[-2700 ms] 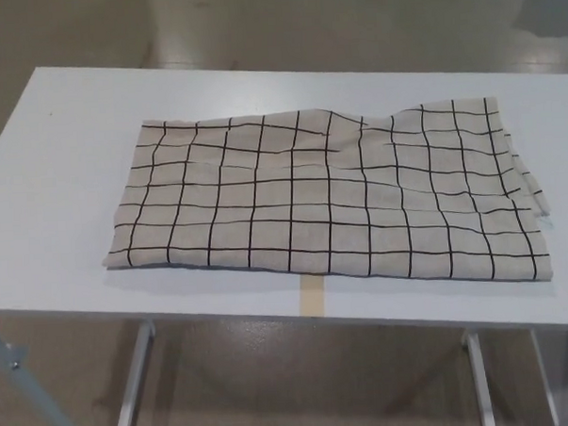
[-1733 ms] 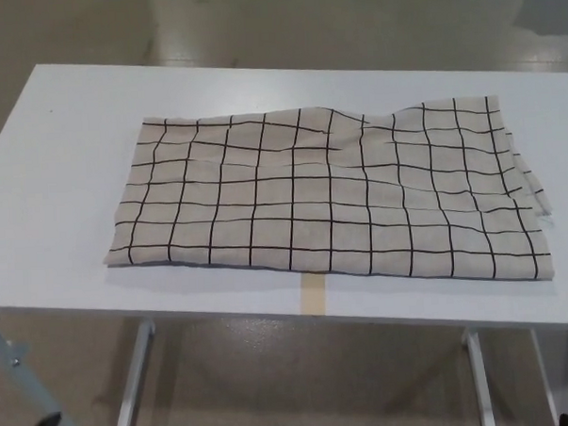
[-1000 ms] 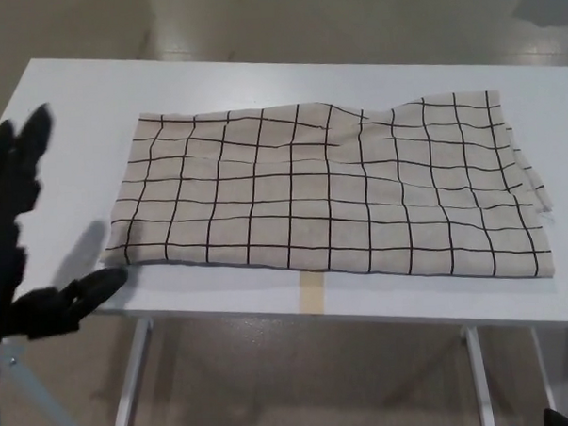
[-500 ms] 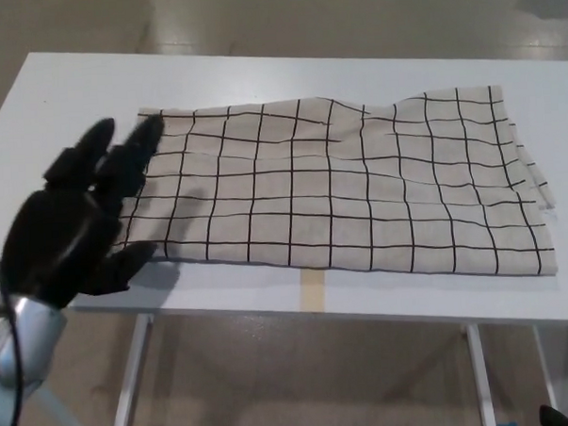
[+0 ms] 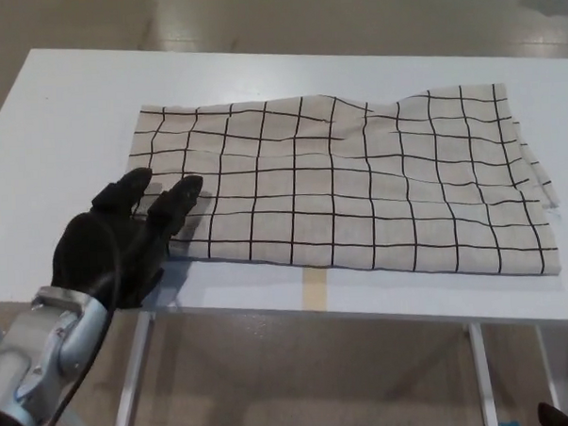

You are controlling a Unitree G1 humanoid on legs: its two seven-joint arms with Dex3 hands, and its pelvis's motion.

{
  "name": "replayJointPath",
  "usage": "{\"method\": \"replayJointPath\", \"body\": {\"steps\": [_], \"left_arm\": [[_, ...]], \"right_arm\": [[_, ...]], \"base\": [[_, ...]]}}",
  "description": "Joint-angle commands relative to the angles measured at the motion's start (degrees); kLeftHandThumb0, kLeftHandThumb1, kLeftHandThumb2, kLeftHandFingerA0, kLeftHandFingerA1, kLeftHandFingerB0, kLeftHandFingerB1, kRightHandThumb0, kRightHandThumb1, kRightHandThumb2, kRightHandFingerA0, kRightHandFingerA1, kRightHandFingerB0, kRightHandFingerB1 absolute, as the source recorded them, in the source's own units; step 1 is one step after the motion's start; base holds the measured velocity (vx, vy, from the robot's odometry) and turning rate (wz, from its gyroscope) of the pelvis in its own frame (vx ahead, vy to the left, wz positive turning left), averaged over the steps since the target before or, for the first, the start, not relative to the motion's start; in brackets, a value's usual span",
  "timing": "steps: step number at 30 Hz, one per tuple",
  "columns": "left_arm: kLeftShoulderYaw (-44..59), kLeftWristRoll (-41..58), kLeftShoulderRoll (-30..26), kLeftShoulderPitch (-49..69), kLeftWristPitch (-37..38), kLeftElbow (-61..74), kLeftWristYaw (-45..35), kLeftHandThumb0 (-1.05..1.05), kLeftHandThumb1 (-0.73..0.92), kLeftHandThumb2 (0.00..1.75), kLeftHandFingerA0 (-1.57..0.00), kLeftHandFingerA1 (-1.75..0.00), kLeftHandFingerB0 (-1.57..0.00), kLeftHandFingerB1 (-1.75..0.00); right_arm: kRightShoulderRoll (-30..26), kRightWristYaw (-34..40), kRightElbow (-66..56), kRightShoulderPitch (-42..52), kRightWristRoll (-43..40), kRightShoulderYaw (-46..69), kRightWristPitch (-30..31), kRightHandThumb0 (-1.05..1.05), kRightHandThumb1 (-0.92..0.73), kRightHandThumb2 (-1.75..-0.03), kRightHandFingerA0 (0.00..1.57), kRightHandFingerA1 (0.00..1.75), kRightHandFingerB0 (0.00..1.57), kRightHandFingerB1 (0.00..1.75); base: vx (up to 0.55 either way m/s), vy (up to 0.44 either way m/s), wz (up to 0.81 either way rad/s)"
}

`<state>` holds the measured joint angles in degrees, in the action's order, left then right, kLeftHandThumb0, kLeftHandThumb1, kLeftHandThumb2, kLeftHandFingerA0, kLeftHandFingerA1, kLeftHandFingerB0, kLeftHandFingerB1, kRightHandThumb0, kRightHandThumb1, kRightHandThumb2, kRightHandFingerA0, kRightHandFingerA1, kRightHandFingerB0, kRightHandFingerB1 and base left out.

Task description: Use the left hand to fold a white towel with checkered patterns in half.

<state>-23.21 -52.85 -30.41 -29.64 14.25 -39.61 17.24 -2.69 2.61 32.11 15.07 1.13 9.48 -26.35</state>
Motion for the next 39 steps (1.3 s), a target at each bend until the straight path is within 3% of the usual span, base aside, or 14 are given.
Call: {"method": "replayJointPath", "body": {"steps": [1, 15, 16, 18, 19, 24, 28, 29, 30, 31, 32, 35, 36, 39], "left_arm": [[-4.6, -6.0, 1.1, -1.6, -5.3, -6.3, 4.8, -0.1, 0.55, 0.64, 0.0, 0.0, 0.0, -0.03], [-12.4, -5.2, 7.1, -10.7, -8.5, -22.2, 10.7, -0.26, 0.57, 0.57, 0.0, -0.01, 0.0, -0.13], [-12.9, -5.2, 7.8, -11.6, -8.7, -23.0, 10.4, -0.3, 0.48, 0.74, 0.0, -0.03, 0.0, -0.14], [-13.3, -5.2, 8.4, -12.3, -8.8, -23.7, 10.1, -0.3, 0.48, 0.74, 0.0, -0.03, 0.0, -0.14], [-14.7, -5.3, 10.0, -14.1, -9.3, -25.6, 9.7, -0.28, 0.53, 0.6, 0.0, -0.18, 0.0, -0.18], [-17.2, -5.7, 12.2, -16.7, -10.9, -28.8, 9.2, -0.37, 0.48, 0.7, -0.04, -0.19, -0.03, -0.21], [-18.7, -5.4, 13.8, -18.1, -11.8, -31.0, 8.4, -0.35, 0.53, 0.57, -0.1, -0.26, -0.08, -0.26], [-19.3, -5.4, 14.3, -18.6, -12.2, -31.7, 8.0, -0.38, 0.52, 0.57, -0.3, -0.33, -0.26, -0.31], [-19.9, -5.6, 14.8, -19.0, -12.7, -32.4, 7.1, -0.36, 0.52, 0.56, -0.52, -0.64, -0.57, -0.43], [-20.2, -5.6, 15.0, -19.1, -13.0, -32.8, 6.5, -0.36, 0.52, 0.56, -0.52, -0.64, -0.57, -0.43], [-20.3, -5.4, 15.2, -19.2, -13.0, -33.2, 5.9, -0.35, 0.52, 0.56, -0.61, -0.87, -0.68, -0.66], [-20.8, -4.6, 15.4, -19.5, -13.1, -33.9, 5.5, -0.35, 0.52, 0.56, -0.61, -0.87, -0.68, -0.66], [-19.1, -2.7, 14.8, -19.1, -12.1, -33.8, 5.3, -0.36, 0.39, 0.74, -1.11, -1.43, -0.96, -1.3], [-16.5, 0.1, 13.9, -18.4, -10.5, -33.7, 5.0, -0.36, 0.39, 0.74, -1.11, -1.43, -0.96, -1.3]], "right_arm": [[0.2, -0.8, 0.5, 0.4, -1.6, 0.3, -1.4, -0.41, -0.81, -0.64, 0.31, 0.41, 0.27, 0.38], [0.7, -1.0, 0.2, 1.2, -1.9, 0.0, -1.5, -0.42, -0.81, -0.64, 0.3, 0.41, 0.27, 0.38], [0.8, -1.0, 0.3, 1.3, -2.0, 0.1, -1.8, -0.42, -0.81, -0.64, 0.3, 0.41, 0.27, 0.38], [0.9, -1.0, 0.4, 1.3, -2.0, 0.1, -2.0, -0.42, -0.81, -0.64, 0.3, 0.41, 0.27, 0.38], [1.0, -0.9, 0.3, 1.5, -2.0, 0.1, -2.2, -0.42, -0.81, -0.64, 0.3, 0.41, 0.27, 0.38], [1.3, -0.8, 0.0, 1.0, -2.1, 0.1, -1.9, -0.42, -0.81, -0.64, 0.3, 0.41, 0.27, 0.38], [1.4, -0.8, -0.2, 0.7, -2.2, 0.2, -2.1, -0.41, -0.81, -0.64, 0.3, 0.42, 0.27, 0.38], [1.3, -0.9, -0.1, 0.7, -2.3, 0.2, -2.6, -0.41, -0.81, -0.64, 0.3, 0.43, 0.27, 0.38], [1.3, -1.4, -0.1, 0.7, -2.7, 0.2, -2.9, -0.42, -0.81, -0.64, 0.3, 0.44, 0.28, 0.39], [1.3, -1.6, -0.1, 0.7, -2.8, 0.2, -2.9, -0.42, -0.81, -0.64, 0.3, 0.44, 0.28, 0.39], [1.3, -1.7, -0.4, 0.8, -2.9, 0.2, -2.8, -0.42, -0.81, -0.64, 0.3, 0.45, 0.29, 0.39], [1.3, -1.9, -0.6, 0.9, -3.0, 0.1, -2.6, -0.42, -0.81, -0.64, 0.3, 0.45, 0.29, 0.39], [1.4, -2.2, -0.6, 0.7, -3.3, 0.1, -2.7, -0.48, -0.61, -0.94, 0.27, 0.56, 0.22, 0.51], [1.5, -2.6, -0.5, 0.5, -3.6, 0.2, -2.9, -0.48, -0.61, -0.94, 0.27, 0.56, 0.22, 0.51]], "base": [[0.0, 0.0, 0.0], [0.0, 0.0, 0.0], [0.0, 0.0, 0.0], [0.0, 0.0, 0.0], [0.0, 0.0, 0.0], [0.0, 0.0, 0.0], [0.0, 0.0, 0.0], [0.0, 0.0, 0.0], [0.0, 0.0, 0.0], [0.0, 0.0, 0.0], [0.0, 0.0, 0.0], [0.0, 0.0, 0.0], [0.0, 0.0, 0.0], [0.0, 0.0, 0.0]]}}
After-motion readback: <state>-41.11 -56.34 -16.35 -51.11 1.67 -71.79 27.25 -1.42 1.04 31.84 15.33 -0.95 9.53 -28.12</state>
